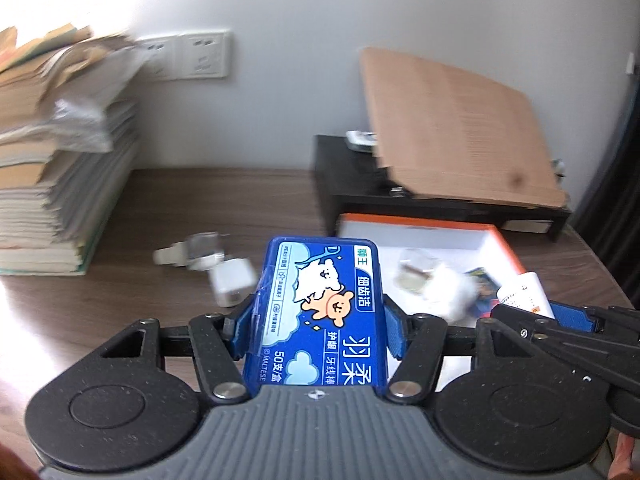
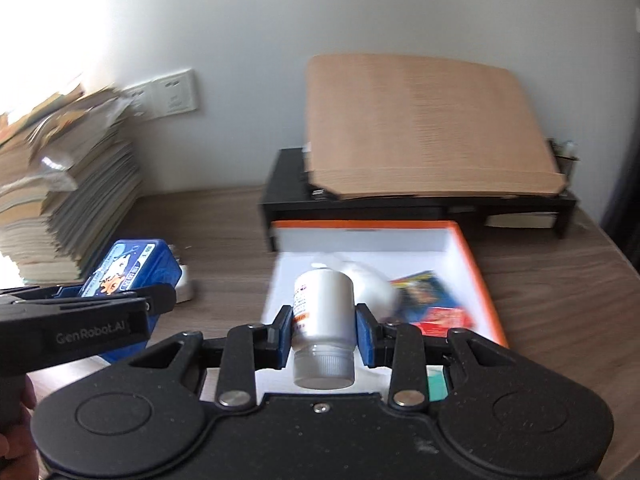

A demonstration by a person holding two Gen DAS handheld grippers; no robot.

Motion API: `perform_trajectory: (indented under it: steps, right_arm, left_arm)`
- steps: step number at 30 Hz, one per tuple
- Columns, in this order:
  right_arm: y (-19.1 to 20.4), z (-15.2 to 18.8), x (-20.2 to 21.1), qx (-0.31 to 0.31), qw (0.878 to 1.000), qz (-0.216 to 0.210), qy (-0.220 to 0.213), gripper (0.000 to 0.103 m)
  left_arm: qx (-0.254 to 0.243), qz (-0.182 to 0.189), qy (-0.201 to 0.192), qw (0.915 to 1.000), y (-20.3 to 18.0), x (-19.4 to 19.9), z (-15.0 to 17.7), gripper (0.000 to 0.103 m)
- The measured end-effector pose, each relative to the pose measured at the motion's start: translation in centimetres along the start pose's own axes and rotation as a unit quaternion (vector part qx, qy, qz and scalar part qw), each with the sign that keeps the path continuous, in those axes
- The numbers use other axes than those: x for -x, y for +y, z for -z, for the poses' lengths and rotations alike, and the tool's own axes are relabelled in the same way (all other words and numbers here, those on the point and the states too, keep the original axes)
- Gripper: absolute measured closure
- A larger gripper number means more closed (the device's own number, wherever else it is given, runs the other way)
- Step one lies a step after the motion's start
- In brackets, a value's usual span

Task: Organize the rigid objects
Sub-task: 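Carry the blue box and white pill bottle over the tray with both tools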

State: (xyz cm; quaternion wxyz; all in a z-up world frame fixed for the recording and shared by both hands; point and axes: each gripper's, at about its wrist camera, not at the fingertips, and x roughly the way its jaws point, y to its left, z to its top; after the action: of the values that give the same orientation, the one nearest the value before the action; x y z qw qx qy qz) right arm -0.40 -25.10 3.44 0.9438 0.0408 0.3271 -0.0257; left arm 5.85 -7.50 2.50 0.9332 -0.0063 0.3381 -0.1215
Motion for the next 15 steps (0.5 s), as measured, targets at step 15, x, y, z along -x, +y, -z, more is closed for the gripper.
perform_trajectory:
  steps: [15]
  right_arm:
    - [-8.2,-0.4,2.8,-0.019,0.999,0.015,-0.034,0.063]
  left_arm:
    - [-0.023,0.021,-0.013,0.9994,-8.1,-0.3,-0.1,0.041]
